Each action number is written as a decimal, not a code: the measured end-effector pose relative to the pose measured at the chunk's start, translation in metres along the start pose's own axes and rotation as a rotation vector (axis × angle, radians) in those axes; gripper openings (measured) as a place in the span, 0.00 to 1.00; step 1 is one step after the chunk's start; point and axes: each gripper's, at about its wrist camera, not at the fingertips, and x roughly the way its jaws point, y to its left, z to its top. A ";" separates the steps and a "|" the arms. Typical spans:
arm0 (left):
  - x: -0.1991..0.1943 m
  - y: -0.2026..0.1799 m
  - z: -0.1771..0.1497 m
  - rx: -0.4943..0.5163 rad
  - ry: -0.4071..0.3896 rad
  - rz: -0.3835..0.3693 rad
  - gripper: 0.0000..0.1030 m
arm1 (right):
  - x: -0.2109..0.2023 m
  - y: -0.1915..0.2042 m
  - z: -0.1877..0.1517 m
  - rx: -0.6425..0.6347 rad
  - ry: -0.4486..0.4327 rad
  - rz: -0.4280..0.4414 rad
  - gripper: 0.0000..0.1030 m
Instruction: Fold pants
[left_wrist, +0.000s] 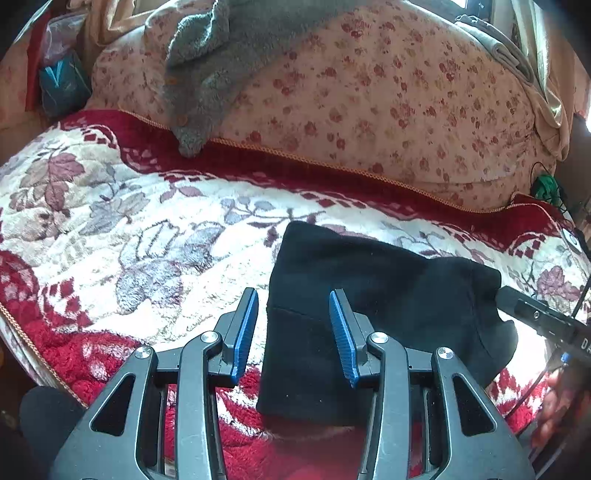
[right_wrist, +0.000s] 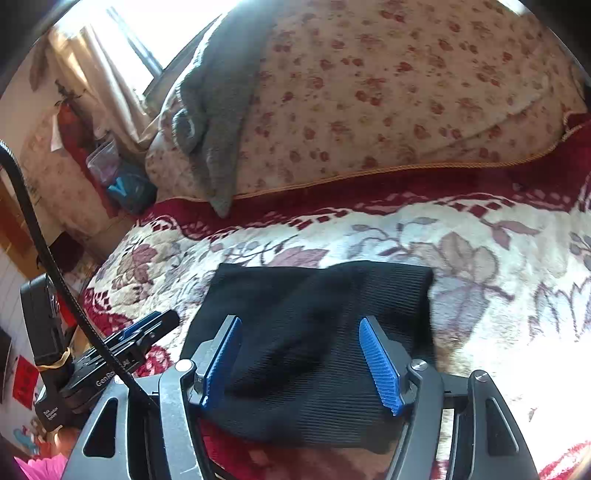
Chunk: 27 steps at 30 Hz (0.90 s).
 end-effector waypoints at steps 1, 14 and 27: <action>0.001 0.001 0.000 0.003 0.002 -0.007 0.38 | -0.001 -0.004 0.000 0.006 -0.001 -0.006 0.68; 0.022 0.006 -0.001 0.034 0.082 -0.151 0.38 | 0.012 -0.052 -0.009 0.110 0.067 0.011 0.69; 0.046 0.015 0.002 0.013 0.100 -0.208 0.61 | 0.046 -0.052 -0.015 0.100 0.100 0.119 0.80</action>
